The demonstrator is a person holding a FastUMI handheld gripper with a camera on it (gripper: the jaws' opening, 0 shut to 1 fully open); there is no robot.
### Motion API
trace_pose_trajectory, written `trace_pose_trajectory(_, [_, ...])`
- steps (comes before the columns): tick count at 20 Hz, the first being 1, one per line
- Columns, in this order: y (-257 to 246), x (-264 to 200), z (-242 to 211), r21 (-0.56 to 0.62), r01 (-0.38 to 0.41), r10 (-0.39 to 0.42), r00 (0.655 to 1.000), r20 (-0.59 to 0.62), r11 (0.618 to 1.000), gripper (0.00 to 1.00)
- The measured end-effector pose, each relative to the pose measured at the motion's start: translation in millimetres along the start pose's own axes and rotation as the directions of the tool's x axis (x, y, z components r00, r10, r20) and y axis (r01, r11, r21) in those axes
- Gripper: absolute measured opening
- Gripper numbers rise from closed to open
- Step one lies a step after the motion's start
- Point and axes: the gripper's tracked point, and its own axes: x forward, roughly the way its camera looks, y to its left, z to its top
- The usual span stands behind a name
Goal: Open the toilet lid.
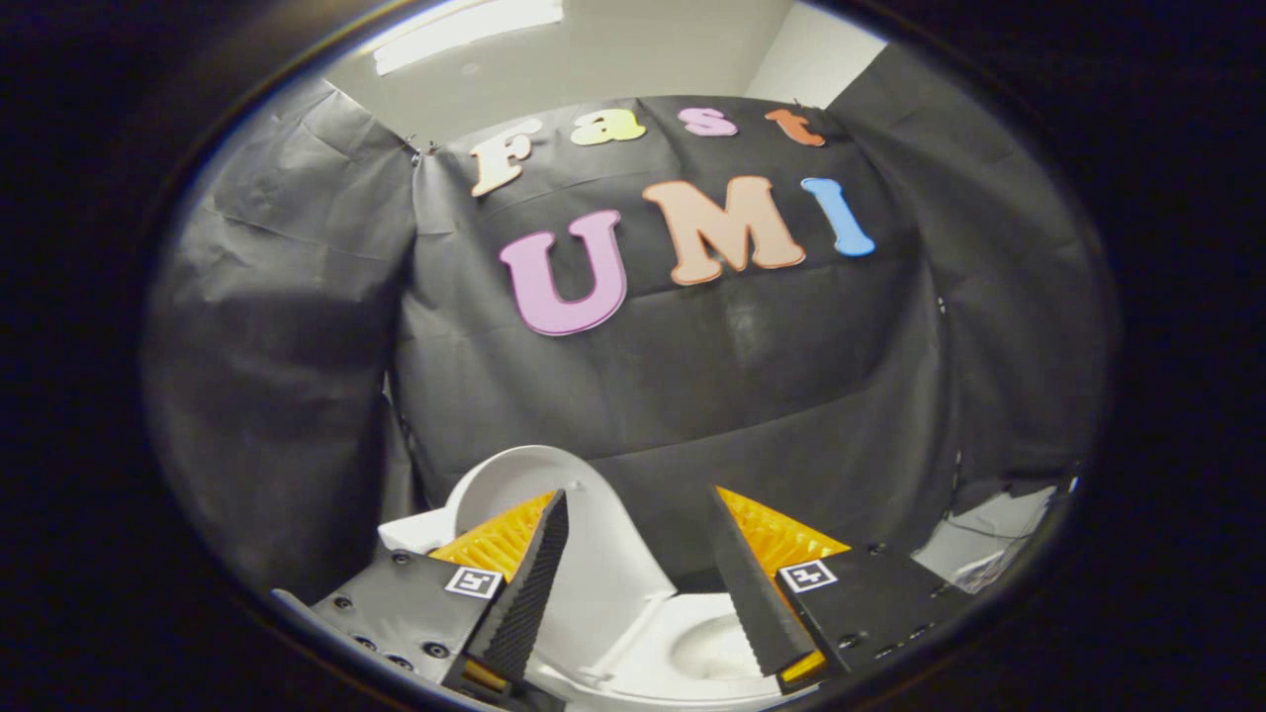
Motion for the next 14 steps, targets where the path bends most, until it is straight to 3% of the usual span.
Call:
trace_pose_trajectory(9, [-137.3,-42.8,25.7,-0.109,0.156,-0.154,0.988,0.028,0.982,0.86])
trace_pose_trajectory(14, [-161.3,-56.7,27.1,-0.184,0.101,-0.101,0.995,0.011,0.978,0.86])
